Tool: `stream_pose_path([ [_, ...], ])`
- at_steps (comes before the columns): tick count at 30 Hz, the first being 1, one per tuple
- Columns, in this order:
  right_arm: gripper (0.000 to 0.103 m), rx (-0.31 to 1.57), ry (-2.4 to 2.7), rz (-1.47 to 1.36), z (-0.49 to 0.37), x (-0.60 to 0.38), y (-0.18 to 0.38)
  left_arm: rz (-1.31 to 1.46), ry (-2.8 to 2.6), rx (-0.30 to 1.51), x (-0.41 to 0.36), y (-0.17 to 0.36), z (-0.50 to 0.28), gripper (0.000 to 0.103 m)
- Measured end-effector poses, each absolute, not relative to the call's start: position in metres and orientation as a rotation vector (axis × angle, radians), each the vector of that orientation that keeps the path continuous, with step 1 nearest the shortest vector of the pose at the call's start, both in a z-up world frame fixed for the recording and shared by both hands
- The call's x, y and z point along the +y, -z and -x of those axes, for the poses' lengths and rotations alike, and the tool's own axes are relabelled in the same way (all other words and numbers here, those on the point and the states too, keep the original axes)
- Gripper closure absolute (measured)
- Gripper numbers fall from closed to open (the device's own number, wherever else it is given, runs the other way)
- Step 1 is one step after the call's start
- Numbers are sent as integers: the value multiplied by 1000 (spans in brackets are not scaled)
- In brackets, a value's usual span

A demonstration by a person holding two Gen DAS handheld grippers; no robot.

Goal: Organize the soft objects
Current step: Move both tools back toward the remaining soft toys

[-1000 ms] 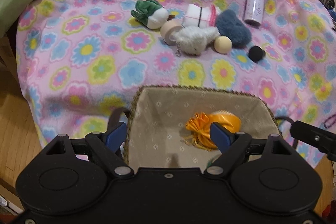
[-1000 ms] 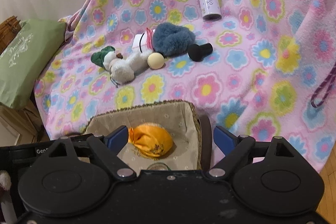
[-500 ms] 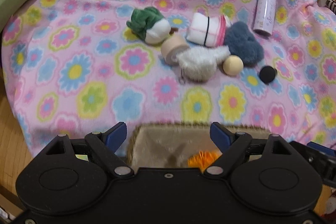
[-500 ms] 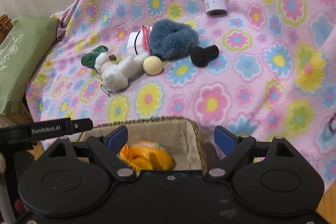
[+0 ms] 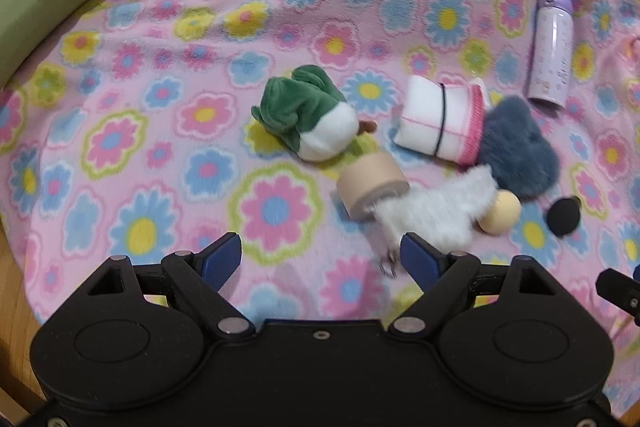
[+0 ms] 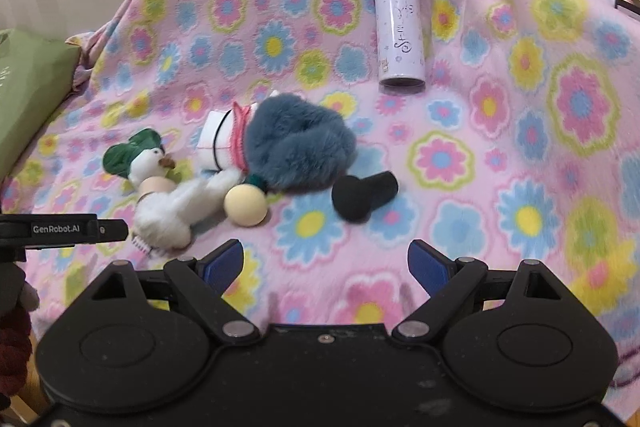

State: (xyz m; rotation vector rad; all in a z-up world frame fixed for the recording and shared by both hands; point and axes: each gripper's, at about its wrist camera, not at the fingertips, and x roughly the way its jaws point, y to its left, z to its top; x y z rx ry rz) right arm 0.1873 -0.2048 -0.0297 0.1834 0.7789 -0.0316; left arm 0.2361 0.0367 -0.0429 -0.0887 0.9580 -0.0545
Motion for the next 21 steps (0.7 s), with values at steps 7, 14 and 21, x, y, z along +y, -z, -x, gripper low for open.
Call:
stream_pose_path([
  [7, 13, 809, 47, -208, -206, -210, 38, 69, 43, 977, 39, 54, -264, 20],
  [14, 13, 833, 48, -208, -218, -209, 47, 74, 37, 988, 37, 63, -291, 20],
  [21, 13, 813, 68, -159, -232, -208, 50, 111, 56, 1003, 34, 67, -312, 17],
])
